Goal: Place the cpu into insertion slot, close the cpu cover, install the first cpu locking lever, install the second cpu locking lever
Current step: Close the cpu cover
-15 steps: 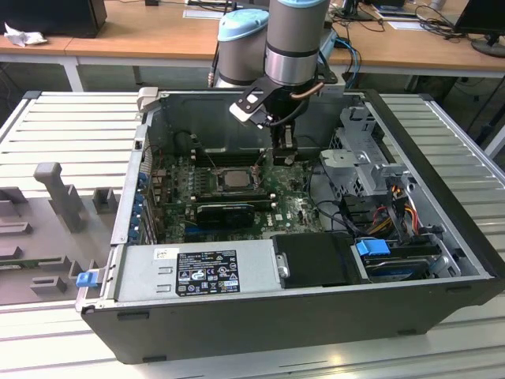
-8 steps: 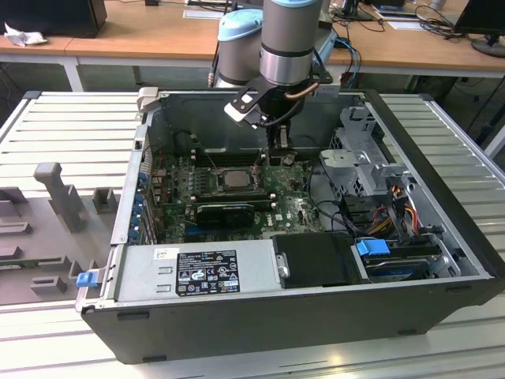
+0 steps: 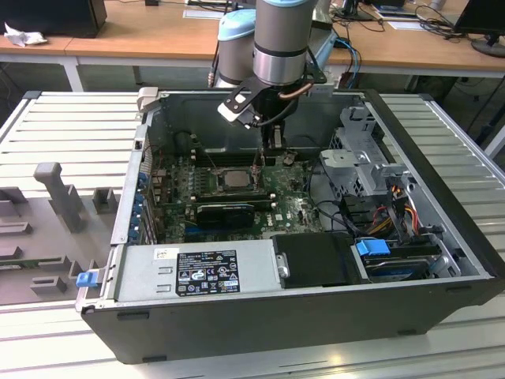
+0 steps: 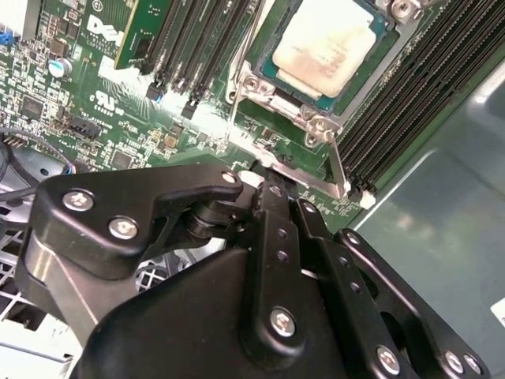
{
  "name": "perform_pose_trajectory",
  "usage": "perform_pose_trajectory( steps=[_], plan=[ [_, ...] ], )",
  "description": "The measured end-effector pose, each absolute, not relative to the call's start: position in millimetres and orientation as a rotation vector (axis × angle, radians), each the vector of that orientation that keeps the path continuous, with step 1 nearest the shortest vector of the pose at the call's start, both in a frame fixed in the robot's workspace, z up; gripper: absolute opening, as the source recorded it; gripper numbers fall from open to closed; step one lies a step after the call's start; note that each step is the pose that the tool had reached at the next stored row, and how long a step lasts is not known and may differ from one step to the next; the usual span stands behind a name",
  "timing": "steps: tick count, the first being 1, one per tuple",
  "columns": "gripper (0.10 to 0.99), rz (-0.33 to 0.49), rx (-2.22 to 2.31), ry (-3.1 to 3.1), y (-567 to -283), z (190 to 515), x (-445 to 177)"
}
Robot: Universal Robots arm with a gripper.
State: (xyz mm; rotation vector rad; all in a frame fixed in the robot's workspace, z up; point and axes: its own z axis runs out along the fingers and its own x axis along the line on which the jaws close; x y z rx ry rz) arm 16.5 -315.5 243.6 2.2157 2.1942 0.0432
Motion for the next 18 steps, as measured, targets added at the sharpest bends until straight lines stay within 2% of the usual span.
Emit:
perform_pose_trajectory(
  steps=[18],
  plan=[
    [0.106, 0.038, 2.217, 2.199, -315, 229, -35]
  ],
)
